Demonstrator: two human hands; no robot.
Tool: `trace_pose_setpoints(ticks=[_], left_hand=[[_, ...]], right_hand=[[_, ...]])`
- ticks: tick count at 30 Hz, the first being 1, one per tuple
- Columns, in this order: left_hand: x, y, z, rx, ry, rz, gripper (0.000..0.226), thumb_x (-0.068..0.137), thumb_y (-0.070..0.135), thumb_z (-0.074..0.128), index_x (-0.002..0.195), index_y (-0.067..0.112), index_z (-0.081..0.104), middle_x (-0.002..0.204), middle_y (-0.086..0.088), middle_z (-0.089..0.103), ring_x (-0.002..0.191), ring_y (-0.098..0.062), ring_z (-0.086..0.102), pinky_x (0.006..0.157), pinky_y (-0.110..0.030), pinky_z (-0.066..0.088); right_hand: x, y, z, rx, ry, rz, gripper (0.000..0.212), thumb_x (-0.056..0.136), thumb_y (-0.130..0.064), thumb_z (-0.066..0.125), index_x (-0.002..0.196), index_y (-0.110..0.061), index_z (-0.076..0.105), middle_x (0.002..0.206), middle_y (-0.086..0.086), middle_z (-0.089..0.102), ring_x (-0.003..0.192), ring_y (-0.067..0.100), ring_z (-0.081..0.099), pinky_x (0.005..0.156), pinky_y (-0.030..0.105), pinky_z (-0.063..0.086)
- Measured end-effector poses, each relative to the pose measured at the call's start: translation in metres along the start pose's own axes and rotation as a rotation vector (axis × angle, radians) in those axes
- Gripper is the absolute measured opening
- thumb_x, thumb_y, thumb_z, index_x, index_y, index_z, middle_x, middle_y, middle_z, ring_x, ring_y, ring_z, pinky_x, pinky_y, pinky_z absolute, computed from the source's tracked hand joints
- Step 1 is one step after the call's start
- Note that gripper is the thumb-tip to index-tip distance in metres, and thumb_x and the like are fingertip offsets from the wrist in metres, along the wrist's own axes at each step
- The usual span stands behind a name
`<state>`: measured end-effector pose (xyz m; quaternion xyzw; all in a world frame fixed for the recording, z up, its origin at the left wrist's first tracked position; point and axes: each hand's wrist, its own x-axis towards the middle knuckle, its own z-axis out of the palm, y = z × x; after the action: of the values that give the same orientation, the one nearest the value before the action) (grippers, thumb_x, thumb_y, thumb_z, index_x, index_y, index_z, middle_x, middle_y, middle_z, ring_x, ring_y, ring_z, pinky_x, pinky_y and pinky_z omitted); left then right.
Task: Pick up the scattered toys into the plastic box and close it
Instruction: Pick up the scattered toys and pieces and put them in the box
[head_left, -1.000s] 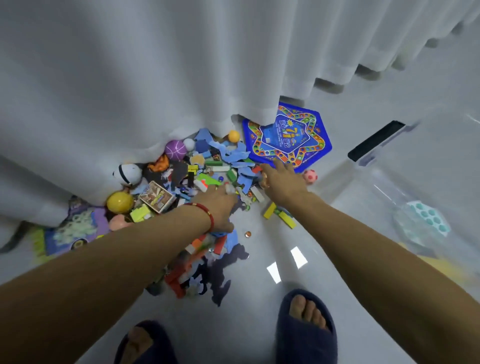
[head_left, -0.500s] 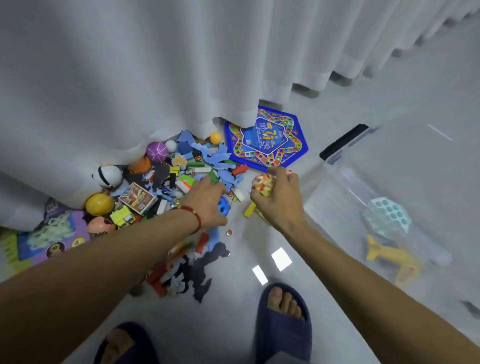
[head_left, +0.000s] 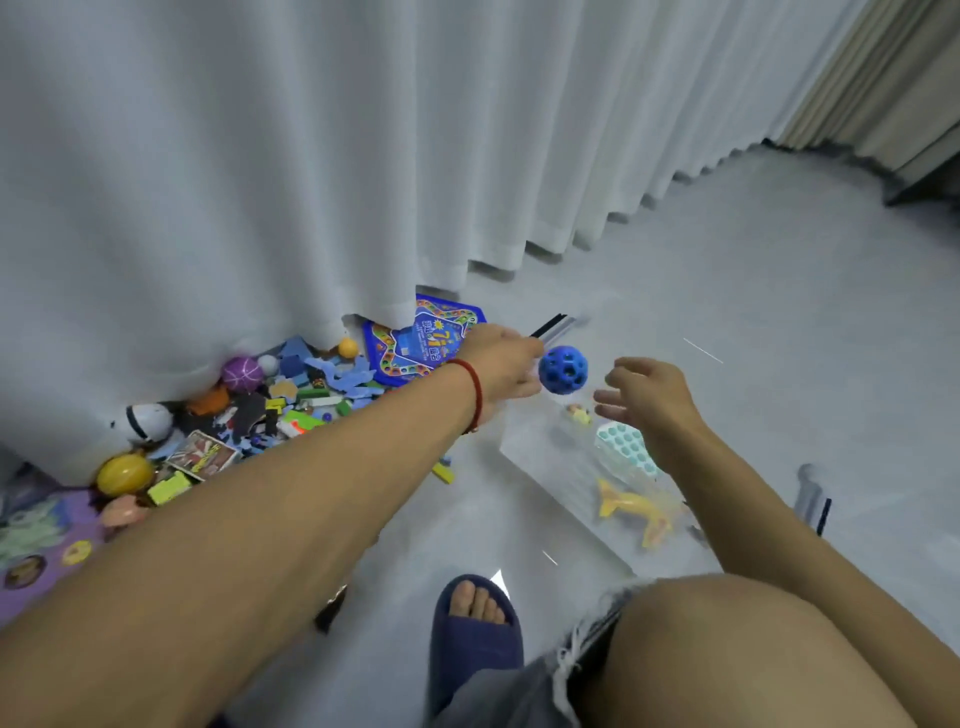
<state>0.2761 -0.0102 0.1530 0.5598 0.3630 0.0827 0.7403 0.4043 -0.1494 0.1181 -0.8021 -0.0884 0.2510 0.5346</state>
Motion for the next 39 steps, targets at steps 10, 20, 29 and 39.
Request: trace_pose_setpoints(ticks=[10,20,29,39], left_hand=[[-0.069,-0.038,-0.194,1.125,0.005,-0.071,0.030,0.087,0.029,0.061,0.116,0.022,0.058,0.107,-0.001,0.063,0.085,-0.022,0.066,0.073,-0.035,0.057],[-0.082,-0.188,-0.308,1.374,0.210,-0.197,0.056,0.076,0.037,0.067,0.127,0.025,0.047,0.117,-0.008,0.050,0.104,-0.028,0.052,0.084,-0.040,0.050],[-0.047,-0.260,-0.302,1.344,0.470,-0.264,0.054,0.082,0.024,0.066,0.130,0.027,0.042,0.129,-0.019,0.037,0.101,-0.038,0.054,0.083,-0.043,0.051],[-0.058,-0.140,-0.260,1.070,0.401,0.130,0.050,0.075,0.042,0.071,0.123,0.035,0.058,0.100,-0.002,0.049,0.086,-0.019,0.052,0.079,-0.034,0.050]], right_hand=[[-0.049,-0.038,0.124,-0.845,-0.677,-0.393,0.025,0.094,-0.022,0.061,0.117,-0.017,0.067,0.105,0.004,0.072,0.094,0.024,0.070,0.085,0.043,0.059],[-0.089,0.087,0.316,-1.232,-1.030,-0.773,0.065,0.096,-0.045,0.056,0.153,-0.032,0.027,0.152,0.013,0.032,0.131,0.038,0.043,0.095,0.049,0.050],[-0.084,0.147,0.391,-1.114,-0.808,-0.693,0.050,0.099,-0.043,0.054,0.138,-0.020,0.034,0.125,0.019,0.045,0.108,0.041,0.055,0.070,0.041,0.043],[-0.070,0.073,0.264,-0.439,-0.471,-0.504,0.048,0.088,-0.042,0.066,0.130,-0.029,0.049,0.105,-0.007,0.064,0.090,0.014,0.062,0.078,0.035,0.056]])
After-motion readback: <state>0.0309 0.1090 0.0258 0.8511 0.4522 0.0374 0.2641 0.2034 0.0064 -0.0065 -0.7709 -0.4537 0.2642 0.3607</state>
